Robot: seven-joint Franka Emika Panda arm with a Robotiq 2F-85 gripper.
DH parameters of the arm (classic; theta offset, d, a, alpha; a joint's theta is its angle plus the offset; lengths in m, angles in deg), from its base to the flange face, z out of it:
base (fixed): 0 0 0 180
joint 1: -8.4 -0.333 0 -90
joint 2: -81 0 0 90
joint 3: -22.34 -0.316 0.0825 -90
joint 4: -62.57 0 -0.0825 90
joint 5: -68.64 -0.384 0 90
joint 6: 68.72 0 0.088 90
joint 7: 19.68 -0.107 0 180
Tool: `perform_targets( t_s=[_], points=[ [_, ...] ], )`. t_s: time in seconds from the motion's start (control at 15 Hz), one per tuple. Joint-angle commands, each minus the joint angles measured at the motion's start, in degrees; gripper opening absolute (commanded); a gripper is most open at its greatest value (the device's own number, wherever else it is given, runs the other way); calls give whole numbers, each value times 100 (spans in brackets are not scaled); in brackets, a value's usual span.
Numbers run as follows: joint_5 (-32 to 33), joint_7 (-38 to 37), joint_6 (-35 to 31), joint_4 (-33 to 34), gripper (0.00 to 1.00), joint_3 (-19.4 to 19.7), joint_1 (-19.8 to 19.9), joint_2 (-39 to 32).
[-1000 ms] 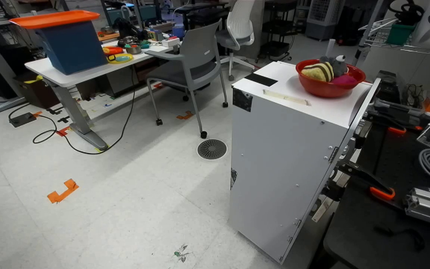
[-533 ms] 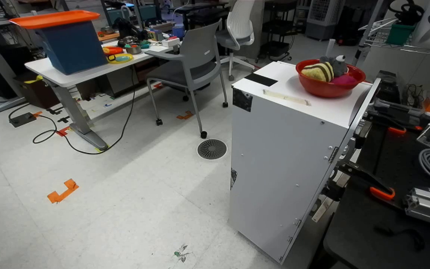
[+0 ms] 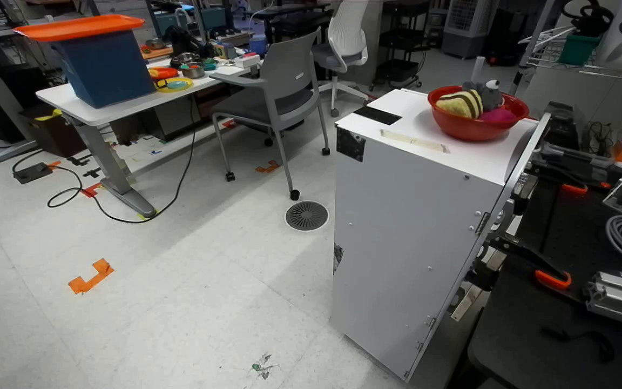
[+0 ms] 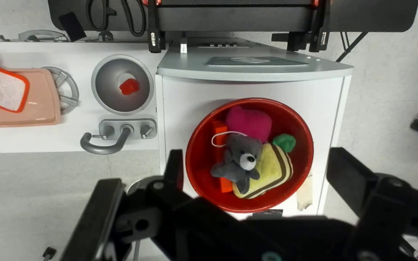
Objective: Remove the gray toy from the bowl and put in it in the toy sink
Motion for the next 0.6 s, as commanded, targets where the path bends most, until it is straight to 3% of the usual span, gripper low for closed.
perform_targets(
  t_s=[0.0, 0.53],
  points=[
    [90, -228, -48, 14, 100, -57, 77, -5],
    [600, -738, -168, 217, 100, -273, 143, -232]
  ],
)
